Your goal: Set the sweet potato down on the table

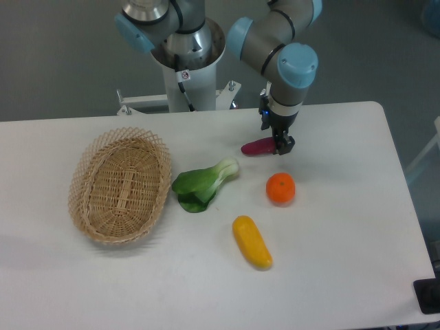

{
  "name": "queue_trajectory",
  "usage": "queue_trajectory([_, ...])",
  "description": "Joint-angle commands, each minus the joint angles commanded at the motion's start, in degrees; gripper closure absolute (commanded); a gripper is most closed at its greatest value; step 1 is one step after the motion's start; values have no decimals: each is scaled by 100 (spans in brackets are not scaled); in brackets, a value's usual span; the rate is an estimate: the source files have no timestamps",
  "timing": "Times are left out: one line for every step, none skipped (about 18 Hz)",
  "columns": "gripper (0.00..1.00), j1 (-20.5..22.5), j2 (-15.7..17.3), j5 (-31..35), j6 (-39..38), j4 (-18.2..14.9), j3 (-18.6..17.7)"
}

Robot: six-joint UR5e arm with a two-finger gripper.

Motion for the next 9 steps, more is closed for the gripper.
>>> queue_trajectory([0, 9, -26, 0, -9, 9, 79])
queue_trajectory([0, 9, -44, 0, -52, 0, 193])
queue_trajectory([0, 0, -62, 0, -131, -17, 325])
queue_trajectory([0, 0, -114, 0, -210, -26, 439])
queue_trajectory([0, 0, -184, -17, -272, -35, 571])
queue_trajectory([0, -9, -237, -78, -316, -61, 694])
queue_trajectory([0, -9, -307, -175, -386, -70, 809])
queue_trajectory([0, -9, -369, -280, -474, -79, 923])
queue_trajectory([0, -9, -448, -325, -536, -88, 1063])
